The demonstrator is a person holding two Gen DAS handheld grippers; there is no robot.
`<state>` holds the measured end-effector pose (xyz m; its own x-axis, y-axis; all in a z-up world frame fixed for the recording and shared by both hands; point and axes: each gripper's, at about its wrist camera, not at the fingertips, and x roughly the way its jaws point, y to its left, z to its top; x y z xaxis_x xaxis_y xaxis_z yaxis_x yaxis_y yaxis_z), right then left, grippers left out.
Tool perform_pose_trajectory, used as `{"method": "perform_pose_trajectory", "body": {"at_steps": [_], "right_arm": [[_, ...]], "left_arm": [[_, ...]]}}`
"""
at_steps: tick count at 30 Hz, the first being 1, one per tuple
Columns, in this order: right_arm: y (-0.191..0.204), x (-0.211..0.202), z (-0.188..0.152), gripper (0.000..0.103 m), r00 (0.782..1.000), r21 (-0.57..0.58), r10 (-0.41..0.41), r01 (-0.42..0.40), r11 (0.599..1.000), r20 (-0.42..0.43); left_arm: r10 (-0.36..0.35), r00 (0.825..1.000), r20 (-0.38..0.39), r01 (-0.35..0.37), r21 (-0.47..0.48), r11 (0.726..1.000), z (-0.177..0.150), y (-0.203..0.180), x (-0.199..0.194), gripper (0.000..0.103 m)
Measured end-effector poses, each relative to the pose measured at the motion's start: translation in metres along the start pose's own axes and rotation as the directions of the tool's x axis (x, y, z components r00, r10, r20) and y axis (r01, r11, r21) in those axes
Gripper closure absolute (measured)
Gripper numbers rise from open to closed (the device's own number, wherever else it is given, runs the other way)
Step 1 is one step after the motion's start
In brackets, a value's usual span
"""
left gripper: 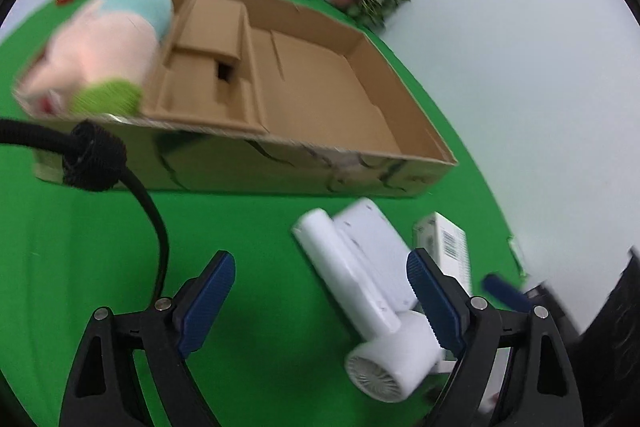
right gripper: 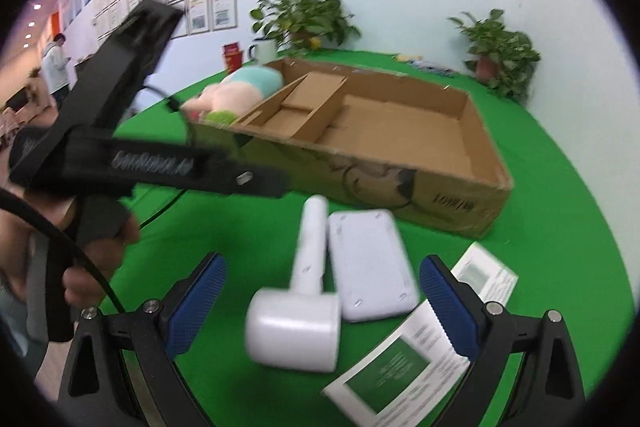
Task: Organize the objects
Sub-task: 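Open both grippers and move the left gripper toward the white hair dryer, then close the left gripper around the white hair dryer handle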
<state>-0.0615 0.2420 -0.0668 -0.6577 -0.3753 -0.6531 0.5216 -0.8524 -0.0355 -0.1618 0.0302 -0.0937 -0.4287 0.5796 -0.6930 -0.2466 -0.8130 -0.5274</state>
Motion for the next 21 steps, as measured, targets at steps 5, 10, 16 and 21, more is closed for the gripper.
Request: {"method": "perform_pose_trajectory", "body": {"at_steps": [5, 10, 16, 21], "right_arm": [[0.009, 0.010, -0.015, 0.010, 0.999, -0.006, 0.027, -0.028, 1.000, -0.043], [0.004, 0.020, -0.022, 0.032, 0.996, 0.011, 0.016, -0.015, 1.000, -0.093], [0.020, 0.021, -0.023, 0.048, 0.994, 0.033, 0.031, -0.027, 0.999, -0.105], [0.034, 0.021, -0.020, 0.045, 0.992, 0.055, 0.077, -0.072, 0.996, -0.097]], "left_arm": [[-0.073, 0.993, -0.095, 0.069, -0.050, 0.996, -0.002, 0.004, 0.039, 0.027], [-0.092, 0.986, -0.137, 0.083, -0.065, 0.994, -0.006, 0.001, 0.060, 0.033], [-0.054, 0.988, -0.143, 0.045, -0.068, 0.997, -0.006, 0.000, 0.061, 0.047], [-0.034, 0.989, -0.142, 0.027, -0.053, 0.998, -0.010, 0.010, 0.051, 0.053]]}}
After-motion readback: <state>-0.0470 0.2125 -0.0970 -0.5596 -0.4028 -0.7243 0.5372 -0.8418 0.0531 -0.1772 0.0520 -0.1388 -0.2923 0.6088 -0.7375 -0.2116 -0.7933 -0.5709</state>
